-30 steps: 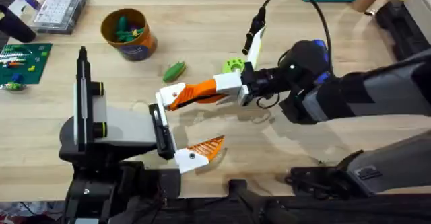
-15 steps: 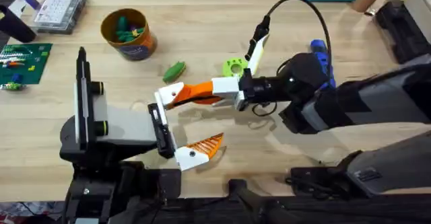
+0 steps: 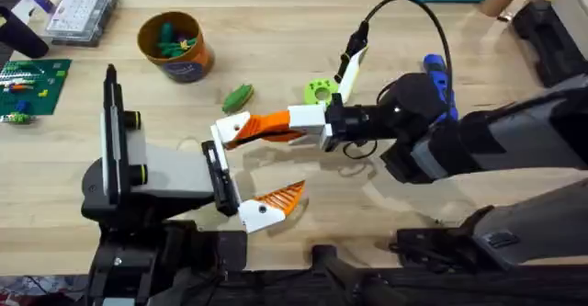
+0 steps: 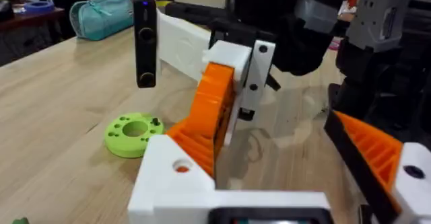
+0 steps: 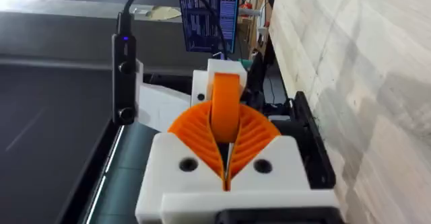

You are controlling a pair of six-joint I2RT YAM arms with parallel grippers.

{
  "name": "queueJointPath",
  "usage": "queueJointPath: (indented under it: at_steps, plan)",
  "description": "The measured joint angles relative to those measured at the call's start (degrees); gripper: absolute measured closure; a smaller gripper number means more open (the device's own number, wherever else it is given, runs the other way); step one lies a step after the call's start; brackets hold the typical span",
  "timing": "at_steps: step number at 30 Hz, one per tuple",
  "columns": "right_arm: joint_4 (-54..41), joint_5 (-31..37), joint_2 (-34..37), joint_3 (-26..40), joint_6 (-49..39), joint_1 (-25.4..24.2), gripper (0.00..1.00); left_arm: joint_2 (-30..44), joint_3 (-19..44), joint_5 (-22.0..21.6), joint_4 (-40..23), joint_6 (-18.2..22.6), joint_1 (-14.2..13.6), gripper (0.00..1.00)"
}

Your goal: Pick up the gripper from the table and insert it into the empty holder that is missing its gripper. Then pick up a screw, insert it into the mounting hole, and use the screwdriver to tighten it. Finally, clean up the table by picking up the vegetable and placing it into the bucket.

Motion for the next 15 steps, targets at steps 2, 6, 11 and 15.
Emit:
queueJointPath:
  at_steps: [2,6,11,15]
  plan:
    - [0.01,0.22,0.0,0.0,0.0,0.1,0.99,0.0,0.0,-0.08,0.0,0.0,0.0,0.014]
    - [-0.02,0.93,0.02,-0.02,0.0,0.42,0.99,0.0,0.0,-0.2,0.02,0.0,0.15,0.014]
    - [-0.03,1.06,0.0,-0.02,0.0,0.49,0.99,0.0,0.0,-0.22,0.04,0.0,0.19,0.015]
    - [-0.03,1.2,0.02,-0.02,0.0,0.53,0.99,0.0,0.0,-0.22,0.04,0.0,0.2,0.014]
